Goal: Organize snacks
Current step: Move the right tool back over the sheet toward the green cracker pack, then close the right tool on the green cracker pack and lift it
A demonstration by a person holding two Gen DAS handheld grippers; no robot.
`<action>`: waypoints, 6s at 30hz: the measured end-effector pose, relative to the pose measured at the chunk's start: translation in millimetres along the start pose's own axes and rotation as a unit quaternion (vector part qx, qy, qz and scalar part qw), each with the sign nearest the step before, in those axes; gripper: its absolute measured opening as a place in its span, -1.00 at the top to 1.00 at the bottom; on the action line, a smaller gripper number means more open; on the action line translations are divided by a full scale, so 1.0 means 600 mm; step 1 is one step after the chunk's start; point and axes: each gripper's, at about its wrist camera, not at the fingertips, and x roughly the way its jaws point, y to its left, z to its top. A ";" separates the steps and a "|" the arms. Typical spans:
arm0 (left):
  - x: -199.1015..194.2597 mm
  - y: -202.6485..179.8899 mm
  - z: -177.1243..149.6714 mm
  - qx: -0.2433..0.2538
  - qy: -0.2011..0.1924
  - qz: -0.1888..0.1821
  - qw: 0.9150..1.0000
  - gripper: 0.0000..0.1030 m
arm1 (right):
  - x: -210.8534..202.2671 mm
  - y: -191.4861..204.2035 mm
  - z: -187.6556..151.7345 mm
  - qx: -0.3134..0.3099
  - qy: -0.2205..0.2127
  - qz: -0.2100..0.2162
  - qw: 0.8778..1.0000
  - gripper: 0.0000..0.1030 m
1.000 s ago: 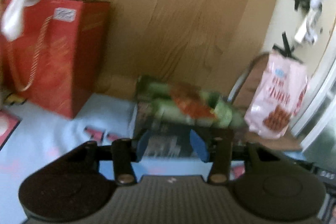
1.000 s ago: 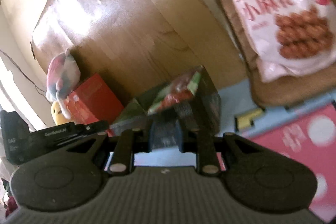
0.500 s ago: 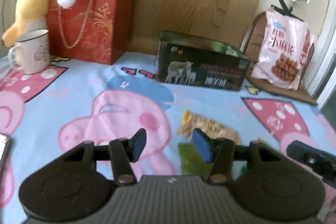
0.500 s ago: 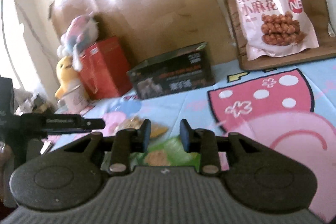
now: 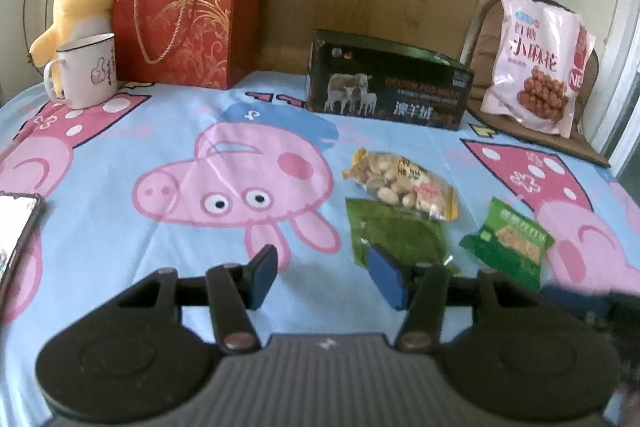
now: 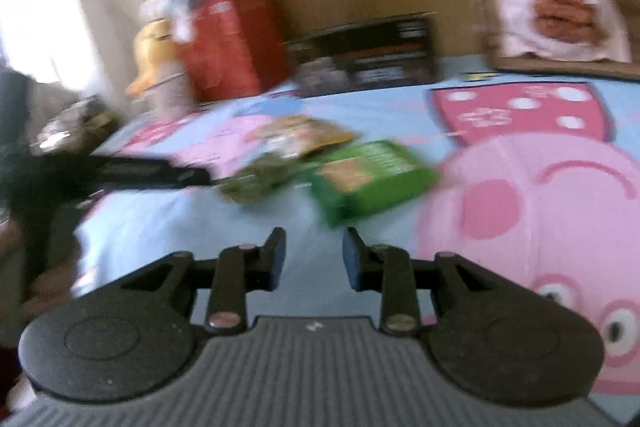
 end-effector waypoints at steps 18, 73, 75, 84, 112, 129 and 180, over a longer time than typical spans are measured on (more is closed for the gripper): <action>0.001 -0.010 -0.029 0.044 -0.057 -0.013 0.997 -0.14 | -0.001 -0.012 -0.012 0.006 -0.027 0.004 1.000 -0.01; 0.005 -0.004 -0.030 0.024 -0.043 0.027 0.998 -0.64 | 0.033 0.028 0.004 -0.131 -0.004 -0.065 0.989 -0.23; 0.004 -0.005 -0.030 0.025 -0.046 0.030 0.998 -0.65 | 0.031 0.028 0.003 -0.127 -0.004 -0.066 0.990 -0.30; 0.001 -0.008 -0.032 0.029 -0.051 0.041 0.997 -0.70 | 0.029 0.028 0.003 -0.128 -0.009 -0.066 0.989 -0.51; 0.002 -0.006 -0.029 0.024 -0.048 0.047 0.997 -0.84 | 0.049 0.035 0.012 -0.143 0.003 -0.048 0.989 -0.51; -0.027 0.024 -0.034 -0.009 -0.089 -0.039 0.995 -0.53 | -0.039 0.045 -0.047 -0.187 0.013 0.038 0.982 -0.29; -0.033 -0.083 -0.062 0.032 0.136 -0.317 0.938 0.47 | -0.104 0.014 -0.071 -0.180 0.025 0.046 0.982 0.45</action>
